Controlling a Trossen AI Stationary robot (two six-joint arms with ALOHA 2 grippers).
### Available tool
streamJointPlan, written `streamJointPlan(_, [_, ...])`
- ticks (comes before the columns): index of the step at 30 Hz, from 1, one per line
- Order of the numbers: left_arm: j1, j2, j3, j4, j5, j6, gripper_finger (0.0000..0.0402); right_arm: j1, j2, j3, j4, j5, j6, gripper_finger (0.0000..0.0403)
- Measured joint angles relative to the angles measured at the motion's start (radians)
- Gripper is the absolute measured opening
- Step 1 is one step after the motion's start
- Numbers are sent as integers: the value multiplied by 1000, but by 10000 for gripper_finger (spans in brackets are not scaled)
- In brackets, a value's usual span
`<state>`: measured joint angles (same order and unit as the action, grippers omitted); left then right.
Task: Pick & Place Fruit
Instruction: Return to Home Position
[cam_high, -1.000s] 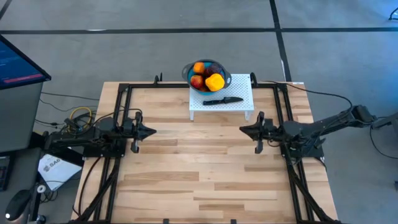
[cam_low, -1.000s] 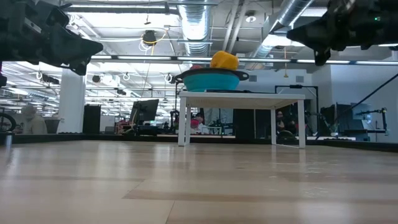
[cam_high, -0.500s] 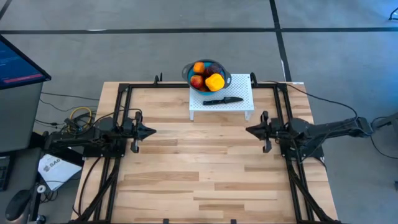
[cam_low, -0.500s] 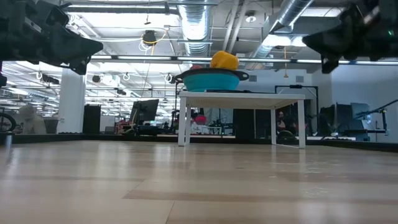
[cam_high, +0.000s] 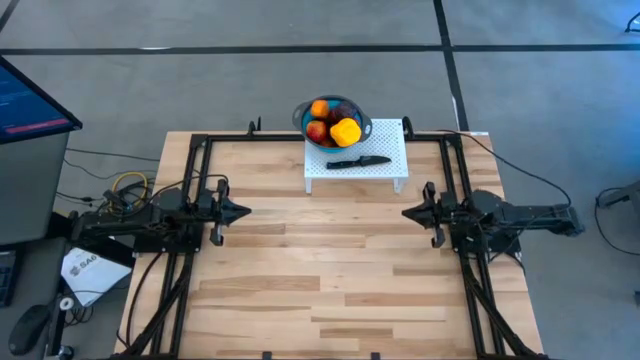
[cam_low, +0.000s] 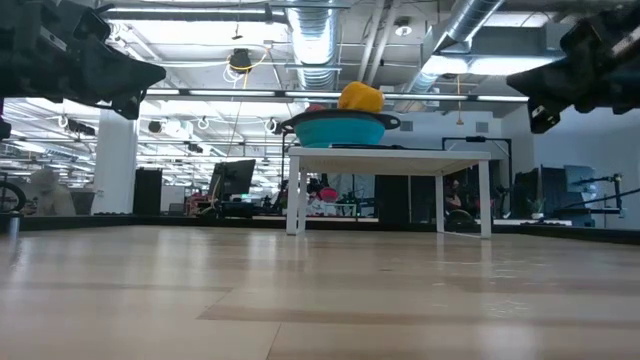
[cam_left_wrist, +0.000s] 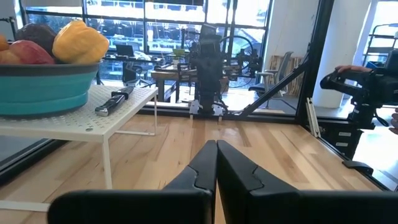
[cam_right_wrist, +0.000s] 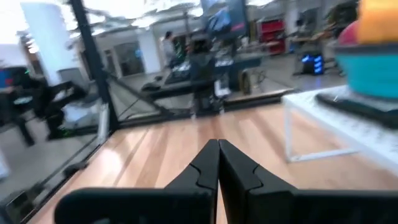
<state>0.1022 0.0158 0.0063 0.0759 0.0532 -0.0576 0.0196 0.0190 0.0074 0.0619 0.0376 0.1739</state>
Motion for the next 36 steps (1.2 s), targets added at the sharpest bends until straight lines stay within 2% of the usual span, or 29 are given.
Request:
streamJointPlan(4, [0,2,0,1,0,0,2,-35,-18,0,-41,-75,-3,0])
streamJointPlan(7, [0,7,0,1,0,0,2,-24,-17,0,-42,-91,-74,0])
streamJointPlan(14, [0,9,0,2,0,0,2,47,-17,-1,-43,-92,-92,0])
streamJointPlan(36, [0,13,0,11,0,0,2,57,0,-2,-37,-90,-87,0])
